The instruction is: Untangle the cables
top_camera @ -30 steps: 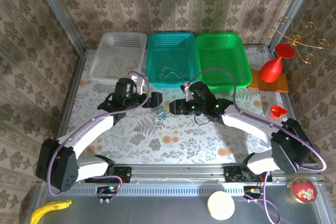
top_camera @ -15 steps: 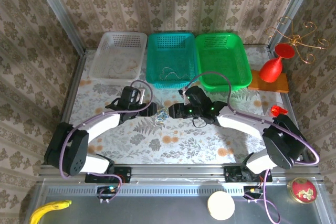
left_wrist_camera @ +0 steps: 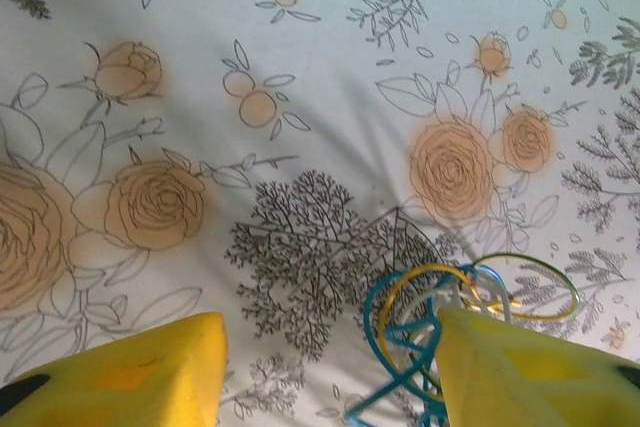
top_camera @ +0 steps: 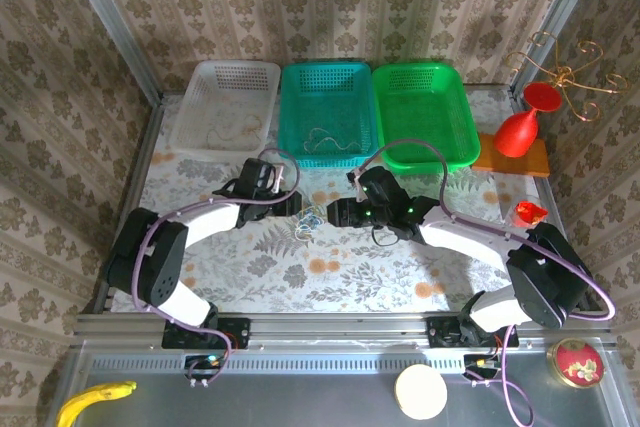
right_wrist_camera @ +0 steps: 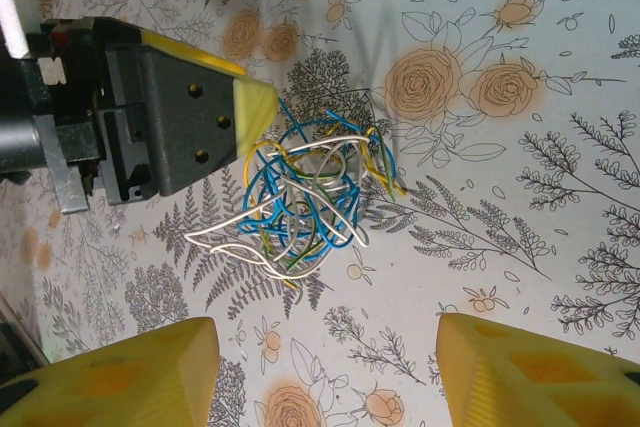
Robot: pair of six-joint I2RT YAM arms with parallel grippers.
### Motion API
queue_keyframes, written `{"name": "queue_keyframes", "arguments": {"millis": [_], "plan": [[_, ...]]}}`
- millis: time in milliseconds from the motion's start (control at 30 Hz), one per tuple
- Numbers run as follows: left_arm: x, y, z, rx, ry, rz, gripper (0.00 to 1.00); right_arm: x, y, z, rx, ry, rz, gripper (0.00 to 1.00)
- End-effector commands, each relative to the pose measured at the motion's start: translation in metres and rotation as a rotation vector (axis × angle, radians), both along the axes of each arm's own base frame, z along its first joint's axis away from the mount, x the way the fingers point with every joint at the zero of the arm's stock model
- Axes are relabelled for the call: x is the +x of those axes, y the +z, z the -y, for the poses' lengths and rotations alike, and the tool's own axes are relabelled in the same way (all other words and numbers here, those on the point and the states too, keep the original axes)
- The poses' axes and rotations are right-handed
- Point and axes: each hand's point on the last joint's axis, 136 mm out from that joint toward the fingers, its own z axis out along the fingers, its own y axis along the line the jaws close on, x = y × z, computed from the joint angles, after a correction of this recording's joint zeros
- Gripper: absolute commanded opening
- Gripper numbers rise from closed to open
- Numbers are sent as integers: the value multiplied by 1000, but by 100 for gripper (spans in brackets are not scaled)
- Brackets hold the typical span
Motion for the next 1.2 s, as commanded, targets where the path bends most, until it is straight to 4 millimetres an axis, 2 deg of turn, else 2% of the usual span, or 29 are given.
{"name": "queue_keyframes", "arguments": {"millis": [0, 67, 133, 300, 333, 500, 767, 967, 1167], "plan": [[13, 7, 6, -24, -17, 33, 54, 2, 9, 2, 23, -14, 25, 61], [15, 6, 8, -34, -19, 32, 49, 3, 11, 0, 32, -11, 28, 60], [17, 7, 10, -50, -27, 36, 40, 3, 13, -4, 43, -2, 30, 60], [12, 27, 20, -102, -75, 67, 3, 8, 13, -15, 46, 20, 30, 61], [9, 31, 22, -110, -85, 71, 0, 9, 12, -18, 46, 23, 29, 61], [-9, 59, 35, -152, -143, 105, 0, 18, 16, -28, 60, 27, 38, 62], [-34, 89, 58, -218, -181, 135, 0, 29, 14, -42, 82, 28, 37, 62], [-38, 113, 67, -287, -160, 155, 0, 32, -9, -44, 72, 17, 6, 60], [-41, 143, 73, -366, -163, 180, 0, 35, -49, -36, 18, -29, -33, 59]]}}
